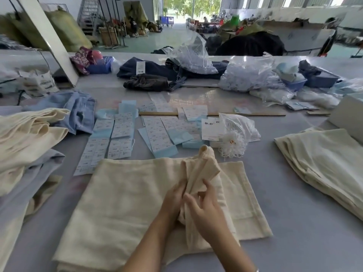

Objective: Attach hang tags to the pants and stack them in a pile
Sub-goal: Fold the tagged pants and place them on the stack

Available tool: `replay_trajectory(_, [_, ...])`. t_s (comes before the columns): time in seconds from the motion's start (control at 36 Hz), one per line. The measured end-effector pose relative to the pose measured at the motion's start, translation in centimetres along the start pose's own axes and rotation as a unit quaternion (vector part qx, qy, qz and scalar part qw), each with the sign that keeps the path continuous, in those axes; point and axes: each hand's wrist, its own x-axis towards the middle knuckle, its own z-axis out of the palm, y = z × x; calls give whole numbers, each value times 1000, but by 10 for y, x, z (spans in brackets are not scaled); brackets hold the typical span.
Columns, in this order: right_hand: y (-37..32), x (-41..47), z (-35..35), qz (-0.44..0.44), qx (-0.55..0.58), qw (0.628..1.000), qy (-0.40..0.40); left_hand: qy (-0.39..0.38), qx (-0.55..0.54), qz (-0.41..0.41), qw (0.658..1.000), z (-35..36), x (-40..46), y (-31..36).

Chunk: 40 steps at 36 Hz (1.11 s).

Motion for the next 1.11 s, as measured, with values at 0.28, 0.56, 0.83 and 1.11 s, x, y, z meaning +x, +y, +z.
replay_trajectory(0.28, [4,40,-1,-13,-180,979,99,13,-42,-34,998,-1,-2,0])
replay_trajectory(0.56, [39,49,-12,-64,148,982,98,14,-78,-31,996,-6,4,-2])
replay_trajectory(0.83, [41,50,-7,-58,199,972,107,-49,11,70,996,-8,1,-6])
replay_trajectory(1.11, [46,52,-24,-23,379,925,26,-25,-84,13,996,-13,2,-11])
